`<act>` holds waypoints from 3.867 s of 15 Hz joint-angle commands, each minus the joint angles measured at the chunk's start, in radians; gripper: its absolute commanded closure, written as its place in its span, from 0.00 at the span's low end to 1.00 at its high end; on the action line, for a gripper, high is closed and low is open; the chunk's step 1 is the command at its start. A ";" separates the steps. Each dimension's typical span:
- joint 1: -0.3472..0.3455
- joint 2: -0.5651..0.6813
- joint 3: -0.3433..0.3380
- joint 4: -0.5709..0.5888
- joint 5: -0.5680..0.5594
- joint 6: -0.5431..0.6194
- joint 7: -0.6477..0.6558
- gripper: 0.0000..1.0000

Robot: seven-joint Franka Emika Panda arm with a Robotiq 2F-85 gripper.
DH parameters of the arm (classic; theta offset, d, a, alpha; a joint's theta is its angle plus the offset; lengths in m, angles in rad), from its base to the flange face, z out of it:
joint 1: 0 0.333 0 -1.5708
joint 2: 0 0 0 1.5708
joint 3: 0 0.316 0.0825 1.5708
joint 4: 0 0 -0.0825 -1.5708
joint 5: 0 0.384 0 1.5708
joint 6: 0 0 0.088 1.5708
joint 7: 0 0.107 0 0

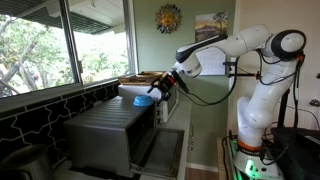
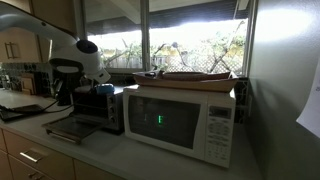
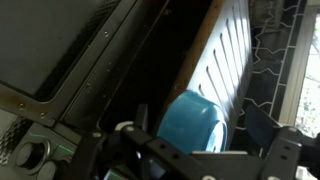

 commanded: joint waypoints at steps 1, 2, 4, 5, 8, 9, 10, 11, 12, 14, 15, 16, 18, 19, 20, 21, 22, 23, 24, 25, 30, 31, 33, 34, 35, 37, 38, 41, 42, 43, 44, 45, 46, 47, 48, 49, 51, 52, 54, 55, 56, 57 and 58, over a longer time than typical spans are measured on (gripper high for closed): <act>-0.001 0.037 -0.028 -0.024 0.230 -0.005 -0.095 0.00; -0.015 0.046 -0.022 -0.030 0.267 -0.008 -0.108 0.00; -0.029 0.060 -0.019 -0.040 0.349 -0.024 -0.147 0.00; -0.035 0.068 -0.014 -0.042 0.391 -0.021 -0.165 0.00; -0.049 0.087 -0.002 -0.038 0.526 -0.022 -0.235 0.00; -0.056 0.093 0.003 -0.039 0.547 -0.025 -0.245 0.00; -0.061 0.099 0.008 -0.041 0.561 -0.029 -0.251 0.00; -0.068 0.105 0.013 -0.043 0.558 -0.031 -0.240 0.06; -0.073 0.110 0.018 -0.045 0.556 -0.032 -0.235 0.16; -0.081 0.120 0.024 -0.051 0.542 -0.033 -0.223 0.42; -0.084 0.122 0.025 -0.051 0.539 -0.038 -0.217 0.49; -0.089 0.121 0.026 -0.052 0.535 -0.042 -0.215 0.51; -0.096 0.117 0.029 -0.053 0.525 -0.052 -0.205 0.51; -0.099 0.113 0.028 -0.054 0.520 -0.060 -0.199 0.51; -0.103 0.105 0.029 -0.056 0.505 -0.065 -0.186 0.51; -0.107 0.098 0.028 -0.058 0.491 -0.073 -0.171 0.51; -0.113 0.090 0.029 -0.061 0.461 -0.080 -0.144 0.51; -0.118 0.083 0.031 -0.060 0.435 -0.079 -0.125 0.51; -0.122 0.078 0.030 -0.056 0.418 -0.091 -0.114 0.51; -0.125 0.074 0.031 -0.052 0.399 -0.099 -0.097 0.11; -0.133 0.075 0.029 -0.042 0.348 -0.140 -0.054 0.61; -0.135 0.074 0.029 -0.039 0.354 -0.140 -0.054 0.64; -0.138 0.068 0.027 -0.037 0.367 -0.146 -0.067 0.67; -0.138 0.064 0.023 -0.034 0.378 -0.152 -0.076 0.68; -0.139 0.060 0.023 -0.036 0.385 -0.147 -0.081 0.69; -0.140 0.047 0.018 -0.033 0.425 -0.138 -0.107 0.72; -0.142 0.040 0.019 -0.030 0.447 -0.130 -0.117 0.75; -0.149 0.013 0.020 -0.023 0.554 -0.107 -0.180 0.92; -0.153 0.005 0.022 -0.021 0.597 -0.099 -0.203 0.99; -0.155 0.000 0.023 -0.020 0.633 -0.099 -0.224 1.00; -0.159 -0.004 0.026 -0.021 0.659 -0.099 -0.238 1.00; -0.161 -0.007 0.027 -0.023 0.679 -0.107 -0.250 0.97; -0.161 -0.014 0.028 -0.027 0.698 -0.115 -0.264 0.97; -0.161 -0.020 0.030 -0.032 0.706 -0.126 -0.273 0.97; -0.158 -0.034 0.031 -0.044 0.706 -0.146 -0.289 0.97; -0.152 -0.046 0.024 -0.060 0.696 -0.191 -0.303 0.97; -0.150 -0.071 0.020 -0.099 0.635 -0.283 -0.313 0.97; -0.151 -0.083 0.015 -0.123 0.602 -0.344 -0.333 0.97; -0.156 -0.097 0.004 -0.161 0.551 -0.462 -0.387 0.97; -0.157 -0.101 -0.002 -0.181 0.530 -0.522 -0.419 0.97; -0.160 -0.101 -0.006 -0.197 0.510 -0.577 -0.449 0.97; -0.165 -0.101 -0.005 -0.211 0.488 -0.618 -0.475 0.97; -0.170 -0.096 -0.004 -0.222 0.468 -0.653 -0.497 0.97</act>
